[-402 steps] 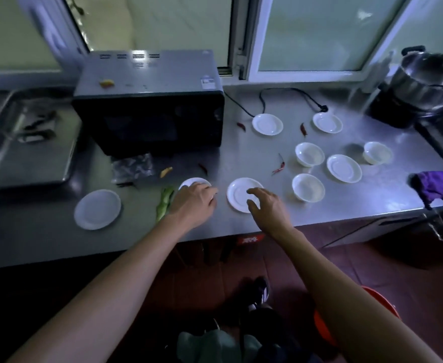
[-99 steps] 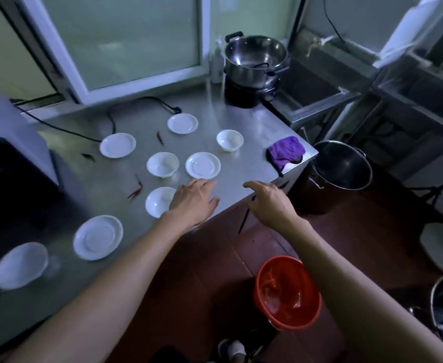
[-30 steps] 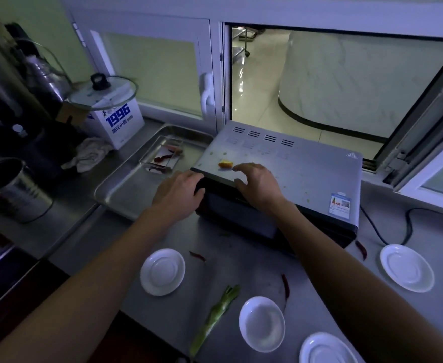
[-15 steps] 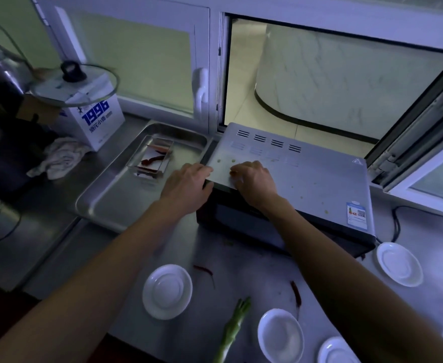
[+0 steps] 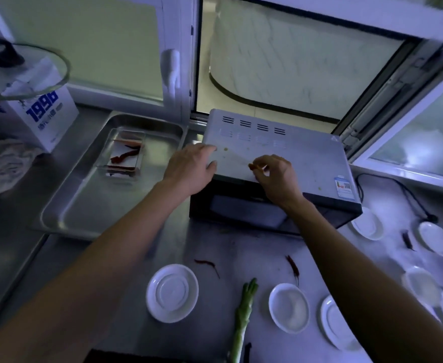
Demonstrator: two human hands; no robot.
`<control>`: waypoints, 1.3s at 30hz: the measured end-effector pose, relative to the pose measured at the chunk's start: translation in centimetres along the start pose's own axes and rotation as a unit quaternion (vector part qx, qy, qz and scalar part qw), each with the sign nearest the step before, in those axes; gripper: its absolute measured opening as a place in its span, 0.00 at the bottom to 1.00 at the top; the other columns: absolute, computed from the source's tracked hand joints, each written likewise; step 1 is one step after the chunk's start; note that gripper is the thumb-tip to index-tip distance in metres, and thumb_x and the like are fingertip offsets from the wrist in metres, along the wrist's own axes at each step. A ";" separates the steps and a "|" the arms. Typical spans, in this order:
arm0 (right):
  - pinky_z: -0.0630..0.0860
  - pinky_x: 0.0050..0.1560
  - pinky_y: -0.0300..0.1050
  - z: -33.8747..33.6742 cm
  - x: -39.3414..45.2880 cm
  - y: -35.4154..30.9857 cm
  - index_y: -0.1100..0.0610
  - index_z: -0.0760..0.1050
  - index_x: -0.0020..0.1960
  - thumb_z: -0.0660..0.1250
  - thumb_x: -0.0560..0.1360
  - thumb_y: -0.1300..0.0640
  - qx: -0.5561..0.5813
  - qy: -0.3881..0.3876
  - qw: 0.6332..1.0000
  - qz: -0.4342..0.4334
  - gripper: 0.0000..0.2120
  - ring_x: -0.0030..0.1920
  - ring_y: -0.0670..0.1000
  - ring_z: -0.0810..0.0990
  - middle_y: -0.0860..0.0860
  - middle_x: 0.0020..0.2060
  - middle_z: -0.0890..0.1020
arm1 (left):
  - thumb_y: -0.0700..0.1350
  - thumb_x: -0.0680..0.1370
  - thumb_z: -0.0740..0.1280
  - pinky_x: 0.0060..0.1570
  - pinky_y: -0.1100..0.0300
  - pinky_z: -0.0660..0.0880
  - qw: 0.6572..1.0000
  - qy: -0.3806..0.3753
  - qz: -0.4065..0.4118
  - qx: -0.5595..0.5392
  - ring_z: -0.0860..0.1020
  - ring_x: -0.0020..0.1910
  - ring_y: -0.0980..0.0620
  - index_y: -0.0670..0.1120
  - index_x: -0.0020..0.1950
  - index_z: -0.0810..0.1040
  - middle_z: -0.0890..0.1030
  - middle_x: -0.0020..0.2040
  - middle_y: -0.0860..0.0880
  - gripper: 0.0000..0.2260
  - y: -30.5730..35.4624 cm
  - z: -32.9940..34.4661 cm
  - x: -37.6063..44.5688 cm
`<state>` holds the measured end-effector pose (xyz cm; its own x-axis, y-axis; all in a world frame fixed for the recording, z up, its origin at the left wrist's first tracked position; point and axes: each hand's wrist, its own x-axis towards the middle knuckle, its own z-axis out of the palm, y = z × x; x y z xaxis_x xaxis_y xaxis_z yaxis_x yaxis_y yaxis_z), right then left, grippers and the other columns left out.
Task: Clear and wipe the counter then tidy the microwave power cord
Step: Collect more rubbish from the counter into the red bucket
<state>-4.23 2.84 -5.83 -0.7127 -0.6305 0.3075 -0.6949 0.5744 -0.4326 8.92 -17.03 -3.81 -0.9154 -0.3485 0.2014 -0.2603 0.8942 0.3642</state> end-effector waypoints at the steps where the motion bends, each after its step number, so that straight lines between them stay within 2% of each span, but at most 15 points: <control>1: 0.78 0.42 0.51 -0.5 -0.7 0.3 0.56 0.82 0.52 0.71 0.76 0.56 0.002 0.009 1.000 0.014 0.06 0.43 0.54 0.80 0.53 0.44 0.83 | 0.51 0.80 0.63 0.57 0.48 0.75 1.000 -0.004 0.016 -0.005 0.76 0.61 0.42 0.48 0.69 0.74 0.78 0.65 0.47 0.18 0.6 0.3 0.3; 6: 0.78 0.43 0.50 -3.6 -4.8 2.0 0.56 0.83 0.48 0.72 0.75 0.57 0.000 0.055 0.995 0.085 0.04 0.38 0.52 0.80 0.53 0.41 0.84 | 0.50 0.81 0.63 0.57 0.46 0.75 0.994 -0.022 0.095 -0.042 0.76 0.62 0.43 0.47 0.69 0.75 0.80 0.64 0.47 0.18 4.9 2.1 1.2; 13: 0.79 0.49 0.48 -9.4 -13.6 5.2 0.53 0.84 0.51 0.70 0.74 0.58 -0.025 0.119 0.976 0.182 0.08 0.44 0.51 0.82 0.51 0.46 0.86 | 0.49 0.81 0.63 0.58 0.46 0.75 0.978 -0.052 0.183 -0.082 0.76 0.61 0.42 0.45 0.69 0.75 0.80 0.63 0.44 0.17 13.9 5.1 0.7; 17: 0.78 0.44 0.46 -12.5 -20.8 7.6 0.54 0.84 0.51 0.69 0.75 0.58 -0.031 0.155 0.959 0.235 0.06 0.39 0.47 0.79 0.50 0.43 0.84 | 0.49 0.80 0.64 0.56 0.47 0.75 0.966 -0.071 0.233 -0.092 0.77 0.59 0.42 0.46 0.64 0.79 0.82 0.59 0.45 0.15 20.5 7.5 -1.8; 21: 0.74 0.43 0.40 -15.4 -30.1 9.6 0.53 0.84 0.50 0.70 0.75 0.60 -0.032 0.178 0.936 0.301 0.06 0.38 0.46 0.78 0.48 0.43 0.84 | 0.50 0.79 0.64 0.57 0.49 0.75 0.952 -0.111 0.270 -0.088 0.77 0.60 0.43 0.48 0.65 0.78 0.81 0.61 0.48 0.16 27.1 10.6 -6.7; 25: 0.76 0.46 0.43 -17.3 -41.8 11.1 0.53 0.84 0.50 0.70 0.75 0.61 -0.033 0.161 0.910 0.379 0.06 0.40 0.47 0.78 0.49 0.45 0.84 | 0.52 0.80 0.62 0.60 0.51 0.74 0.933 -0.183 0.308 -0.046 0.74 0.64 0.44 0.49 0.68 0.76 0.78 0.65 0.47 0.18 32.9 13.6 -13.5; 28: 0.77 0.48 0.46 -18.5 -50.2 11.6 0.53 0.84 0.49 0.71 0.73 0.59 -0.045 0.175 0.888 0.423 0.06 0.42 0.50 0.80 0.49 0.43 0.85 | 0.52 0.81 0.60 0.58 0.51 0.74 0.914 -0.237 0.329 -0.013 0.75 0.63 0.43 0.50 0.69 0.75 0.78 0.64 0.46 0.18 36.7 15.4 -19.2; 31: 0.74 0.46 0.41 -19.8 -57.4 11.9 0.51 0.84 0.47 0.72 0.71 0.59 -0.060 0.183 0.867 0.459 0.06 0.44 0.52 0.81 0.49 0.41 0.84 | 0.52 0.81 0.60 0.60 0.50 0.74 0.894 -0.274 0.354 0.020 0.75 0.63 0.42 0.50 0.69 0.74 0.78 0.65 0.44 0.18 40.6 16.9 -24.6; 33: 0.73 0.45 0.41 -20.7 -61.6 12.1 0.50 0.84 0.45 0.72 0.72 0.58 -0.061 0.189 0.852 0.484 0.05 0.43 0.52 0.81 0.48 0.41 0.83 | 0.53 0.80 0.60 0.60 0.49 0.74 0.880 -0.286 0.377 0.030 0.76 0.63 0.41 0.51 0.70 0.74 0.77 0.66 0.44 0.18 43.3 17.7 -27.7; 36: 0.77 0.48 0.45 -21.8 -67.3 11.9 0.50 0.84 0.47 0.70 0.73 0.57 -0.053 0.213 0.829 0.515 0.06 0.45 0.50 0.81 0.48 0.43 0.84 | 0.54 0.80 0.62 0.59 0.49 0.74 0.857 -0.294 0.421 0.033 0.77 0.62 0.41 0.52 0.70 0.74 0.78 0.65 0.44 0.19 47.5 18.7 -32.1; 39: 0.73 0.46 0.43 -22.6 -72.0 11.4 0.51 0.84 0.47 0.70 0.73 0.58 -0.058 0.231 0.802 0.548 0.05 0.45 0.51 0.81 0.49 0.43 0.84 | 0.54 0.80 0.62 0.60 0.48 0.75 0.832 -0.302 0.464 0.046 0.77 0.63 0.41 0.51 0.70 0.74 0.78 0.64 0.45 0.19 51.0 19.9 -35.7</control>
<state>36.99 66.55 -13.73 -0.8428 0.5307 0.0899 0.3870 0.7135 -0.5840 22.23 46.62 -10.52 -0.7156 0.6831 -0.1462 0.6471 0.7270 0.2297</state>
